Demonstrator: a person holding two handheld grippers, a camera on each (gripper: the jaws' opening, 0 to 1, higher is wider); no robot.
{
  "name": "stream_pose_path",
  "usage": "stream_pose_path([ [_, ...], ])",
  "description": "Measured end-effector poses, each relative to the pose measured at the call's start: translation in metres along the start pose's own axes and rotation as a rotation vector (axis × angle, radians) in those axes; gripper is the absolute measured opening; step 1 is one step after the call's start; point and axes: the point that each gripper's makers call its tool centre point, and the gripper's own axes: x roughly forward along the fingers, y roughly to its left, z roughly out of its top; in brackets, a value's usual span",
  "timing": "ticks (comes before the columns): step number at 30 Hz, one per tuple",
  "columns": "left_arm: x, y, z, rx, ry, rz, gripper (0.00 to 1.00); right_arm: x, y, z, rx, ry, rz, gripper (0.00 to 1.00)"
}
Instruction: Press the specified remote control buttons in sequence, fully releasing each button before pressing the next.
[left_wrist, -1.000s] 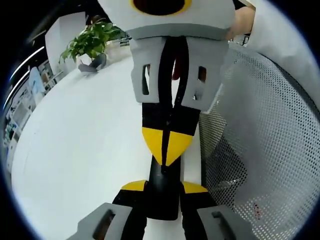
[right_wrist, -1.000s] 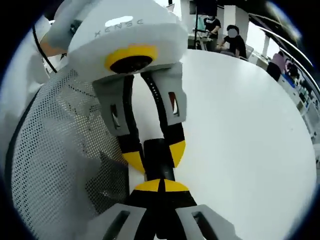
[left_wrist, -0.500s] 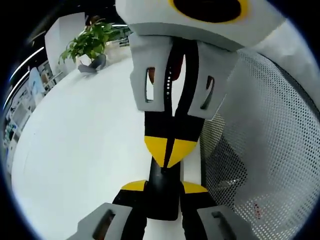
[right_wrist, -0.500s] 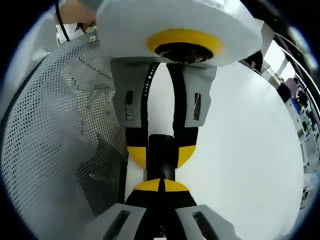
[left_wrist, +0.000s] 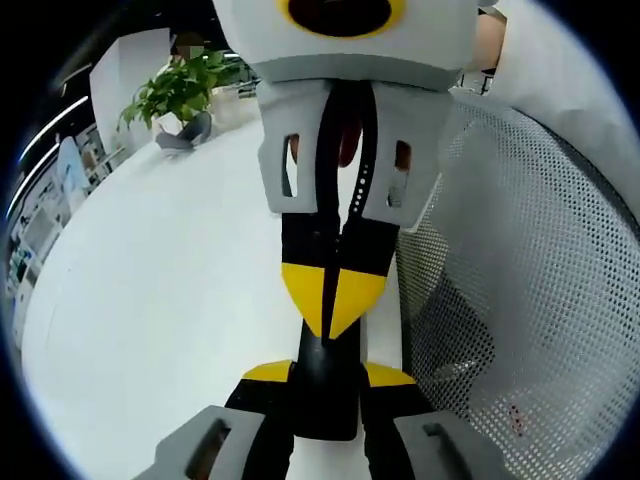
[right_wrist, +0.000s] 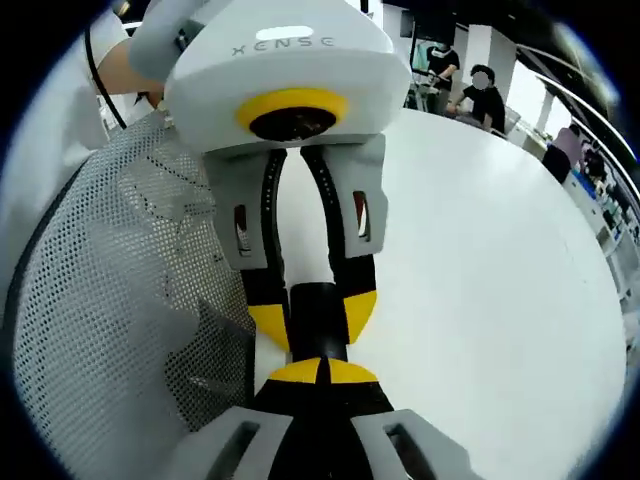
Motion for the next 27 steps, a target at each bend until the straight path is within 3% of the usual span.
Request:
stream_pose_path([
  [4,0.000,0.000,0.000,-0.002,-0.009,0.001,0.24,0.007,0.001,-0.007,-0.042,0.045,-0.004,0.00],
  [7,0.000,0.000,0.000,-0.002,-0.007,0.001,0.24,0.005,0.002,-0.004,-0.046,0.038,0.008,0.00],
  [10,0.000,0.000,0.000,0.000,-0.004,0.000,0.24,0.006,0.003,-0.004,-0.103,0.060,0.018,0.00],
  [14,0.001,0.000,0.000,0.014,0.014,-0.010,0.24,0.008,0.002,-0.003,-0.148,0.088,-0.015,0.00],
  [21,0.001,0.000,-0.001,0.012,0.018,-0.006,0.24,0.005,0.001,-0.003,-0.085,0.025,-0.028,0.00],
  [24,0.001,0.000,0.000,0.010,0.015,-0.001,0.24,0.002,0.004,-0.002,0.054,-0.045,0.018,0.00],
  [27,0.000,0.000,0.000,0.010,0.015,-0.002,0.24,-0.006,-0.001,-0.010,0.054,-0.041,0.003,0.15],
])
